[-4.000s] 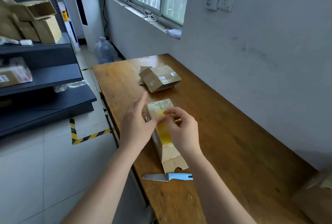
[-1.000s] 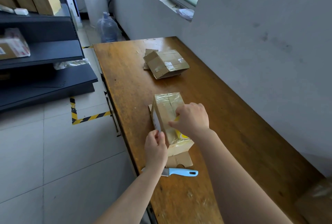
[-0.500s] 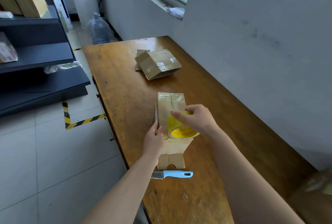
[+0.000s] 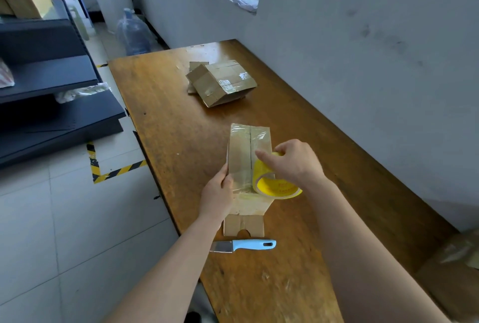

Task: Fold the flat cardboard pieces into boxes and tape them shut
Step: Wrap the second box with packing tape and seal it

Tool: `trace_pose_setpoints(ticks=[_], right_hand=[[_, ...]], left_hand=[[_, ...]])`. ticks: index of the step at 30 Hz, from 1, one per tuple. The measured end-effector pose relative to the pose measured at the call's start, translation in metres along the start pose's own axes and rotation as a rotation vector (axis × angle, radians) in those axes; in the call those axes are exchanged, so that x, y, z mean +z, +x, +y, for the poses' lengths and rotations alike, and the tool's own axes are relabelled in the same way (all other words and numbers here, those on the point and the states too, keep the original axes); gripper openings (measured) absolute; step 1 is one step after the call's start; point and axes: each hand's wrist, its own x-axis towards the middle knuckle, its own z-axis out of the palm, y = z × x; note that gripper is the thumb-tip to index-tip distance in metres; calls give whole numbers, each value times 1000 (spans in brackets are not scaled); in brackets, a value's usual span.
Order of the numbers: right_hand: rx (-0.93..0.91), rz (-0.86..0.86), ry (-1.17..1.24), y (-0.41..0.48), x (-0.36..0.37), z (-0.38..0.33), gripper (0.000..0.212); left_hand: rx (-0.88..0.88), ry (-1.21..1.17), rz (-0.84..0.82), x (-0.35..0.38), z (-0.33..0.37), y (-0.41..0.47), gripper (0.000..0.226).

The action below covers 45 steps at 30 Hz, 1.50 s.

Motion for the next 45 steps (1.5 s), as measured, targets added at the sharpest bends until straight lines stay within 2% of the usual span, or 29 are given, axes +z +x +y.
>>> trace_pose_setpoints(ticks=[4,7,10,17,25,31,36,45], right_hand=[[-49,26,-80,0,-4,5,51],[-46,17,-107,0,-10,11,37],[-79,9,-203,-2,-17,23,39],[-42,8,-191,-9,-9,37,32],[-34,4,-184,-4,-5,47,34],[-51,-13,-225,-2,3,55,43],[-18,-17,-217,-5,18,65,34],[-19,-42,-150,-7,33,78,41]], left_hand=[[20,20,3,0,-2,0,42],[24,22,-4,-2,-3,2,42],[22,37,-10,-2,-5,2,43],[24,29,-2,-1,-8,3,43],[7,2,0,-1,-9,7,43],[-44,-77,-40,-3,-8,8,44],[-15,-38,-29,-2,-8,8,43],[1,6,-11,0,-4,6,43]])
